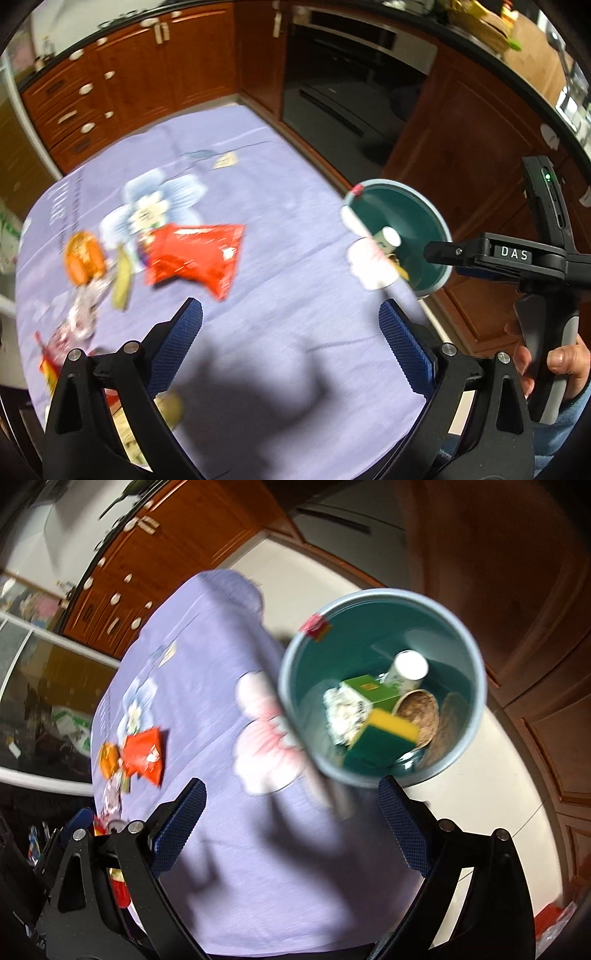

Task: Collect trash
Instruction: 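Move both tools back over the table toward the red can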

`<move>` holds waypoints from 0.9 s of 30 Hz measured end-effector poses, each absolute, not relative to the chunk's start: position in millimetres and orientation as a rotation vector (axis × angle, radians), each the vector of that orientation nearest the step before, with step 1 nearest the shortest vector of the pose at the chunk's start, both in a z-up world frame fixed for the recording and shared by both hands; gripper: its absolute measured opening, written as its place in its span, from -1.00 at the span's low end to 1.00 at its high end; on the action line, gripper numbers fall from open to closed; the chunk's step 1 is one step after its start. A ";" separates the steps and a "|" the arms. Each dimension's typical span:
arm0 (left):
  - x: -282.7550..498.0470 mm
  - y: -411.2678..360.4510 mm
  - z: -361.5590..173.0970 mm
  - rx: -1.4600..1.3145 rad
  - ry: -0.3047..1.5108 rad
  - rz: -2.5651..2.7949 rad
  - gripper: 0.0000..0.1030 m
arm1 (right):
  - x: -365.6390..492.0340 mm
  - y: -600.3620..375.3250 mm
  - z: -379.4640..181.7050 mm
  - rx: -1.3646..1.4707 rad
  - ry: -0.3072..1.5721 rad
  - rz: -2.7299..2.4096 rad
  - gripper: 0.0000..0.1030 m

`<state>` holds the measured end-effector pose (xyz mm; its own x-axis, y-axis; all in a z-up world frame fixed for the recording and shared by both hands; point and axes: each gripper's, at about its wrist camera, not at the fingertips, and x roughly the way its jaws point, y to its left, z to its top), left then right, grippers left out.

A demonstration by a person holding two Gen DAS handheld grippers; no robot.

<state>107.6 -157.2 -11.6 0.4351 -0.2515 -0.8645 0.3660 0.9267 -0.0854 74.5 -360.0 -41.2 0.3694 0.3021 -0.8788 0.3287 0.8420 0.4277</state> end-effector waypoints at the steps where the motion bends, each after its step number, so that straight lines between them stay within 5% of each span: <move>1: 105.3 -149.3 -11.1 0.113 1.050 -0.376 0.87 | 74.1 -351.4 -39.5 0.593 1.218 -0.008 0.75; 27: 25.3 90.1 -55.9 -0.049 1.114 -0.079 0.88 | 65.9 -130.8 -30.7 0.303 1.380 0.279 0.75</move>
